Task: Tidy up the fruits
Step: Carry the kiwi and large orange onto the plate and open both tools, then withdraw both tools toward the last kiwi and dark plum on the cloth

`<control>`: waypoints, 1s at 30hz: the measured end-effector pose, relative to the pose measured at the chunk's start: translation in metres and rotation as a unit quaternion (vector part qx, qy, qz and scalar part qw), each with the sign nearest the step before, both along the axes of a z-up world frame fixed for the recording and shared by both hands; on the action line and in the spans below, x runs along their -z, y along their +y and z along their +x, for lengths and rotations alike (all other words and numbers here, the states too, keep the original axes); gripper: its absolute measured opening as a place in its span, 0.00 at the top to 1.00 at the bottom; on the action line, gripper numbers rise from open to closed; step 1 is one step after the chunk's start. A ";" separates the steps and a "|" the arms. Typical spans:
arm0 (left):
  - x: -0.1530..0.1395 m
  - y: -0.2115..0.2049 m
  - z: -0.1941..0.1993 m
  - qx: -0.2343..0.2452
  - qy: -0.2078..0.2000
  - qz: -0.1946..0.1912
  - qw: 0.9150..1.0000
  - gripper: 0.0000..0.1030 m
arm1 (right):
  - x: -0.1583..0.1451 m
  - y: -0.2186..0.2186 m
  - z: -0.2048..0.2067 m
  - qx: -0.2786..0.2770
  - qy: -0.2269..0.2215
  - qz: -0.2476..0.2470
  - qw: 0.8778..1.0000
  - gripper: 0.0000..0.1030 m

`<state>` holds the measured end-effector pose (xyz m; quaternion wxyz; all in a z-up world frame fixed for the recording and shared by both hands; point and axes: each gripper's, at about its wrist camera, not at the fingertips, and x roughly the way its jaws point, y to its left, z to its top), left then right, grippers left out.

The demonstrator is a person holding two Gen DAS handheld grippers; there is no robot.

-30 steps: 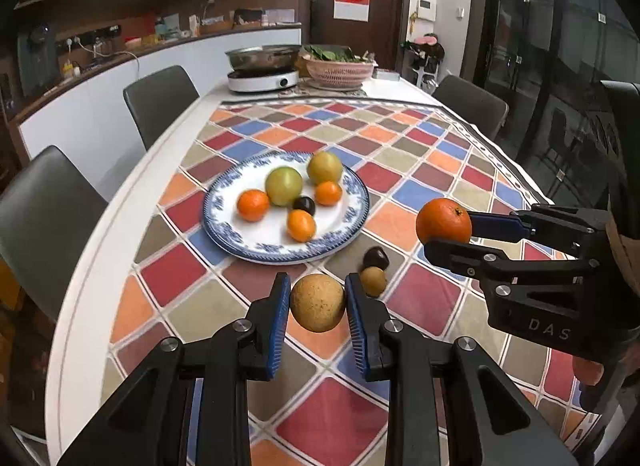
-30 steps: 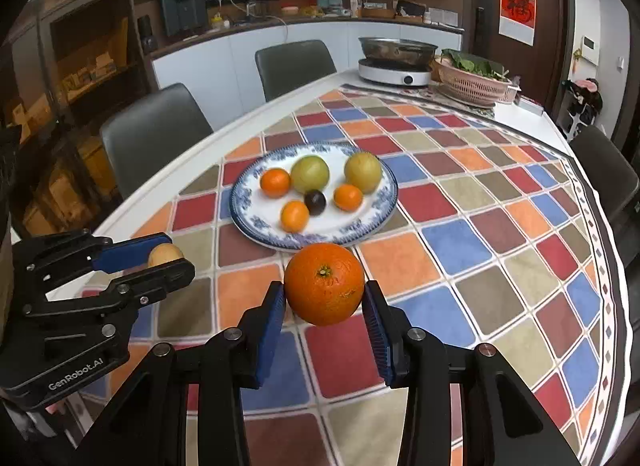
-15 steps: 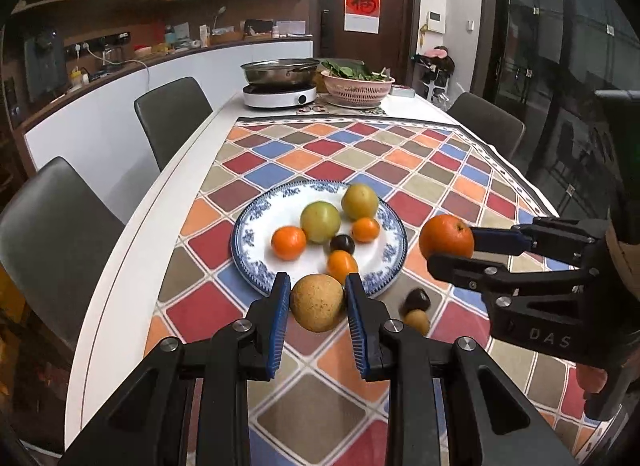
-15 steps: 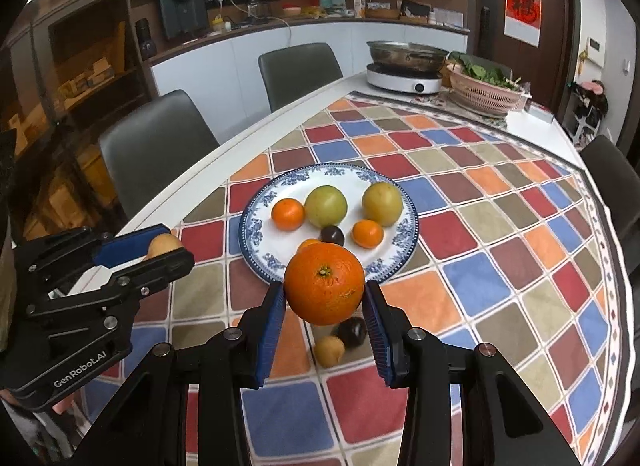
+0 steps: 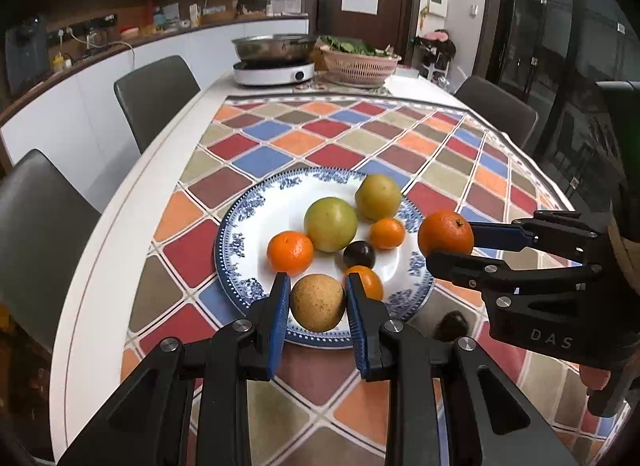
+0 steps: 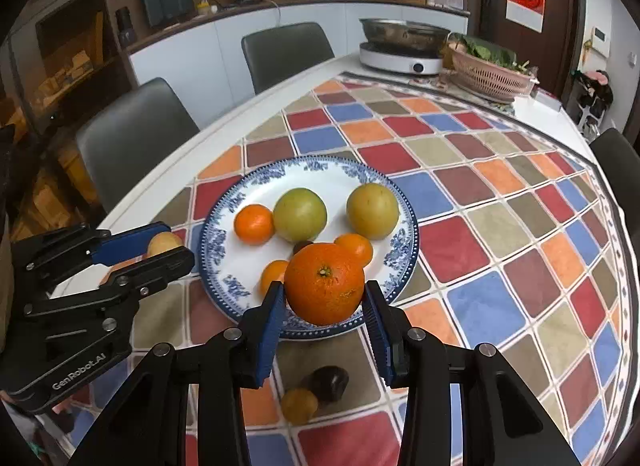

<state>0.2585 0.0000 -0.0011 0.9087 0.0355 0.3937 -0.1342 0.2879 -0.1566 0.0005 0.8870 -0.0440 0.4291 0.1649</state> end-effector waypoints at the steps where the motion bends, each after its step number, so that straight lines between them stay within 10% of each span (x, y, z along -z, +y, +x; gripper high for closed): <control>1: 0.004 0.000 0.005 0.001 0.004 0.001 1.000 0.73 | 0.002 0.000 0.002 0.000 0.002 0.000 1.000 0.61; 14: 0.027 -0.003 0.031 0.007 0.021 0.014 1.000 0.71 | 0.030 0.001 0.031 0.002 0.027 0.008 1.000 0.60; 30: -0.023 0.002 -0.018 -0.022 -0.032 0.028 0.999 0.46 | -0.010 -0.009 -0.010 0.021 -0.035 0.004 0.999 0.50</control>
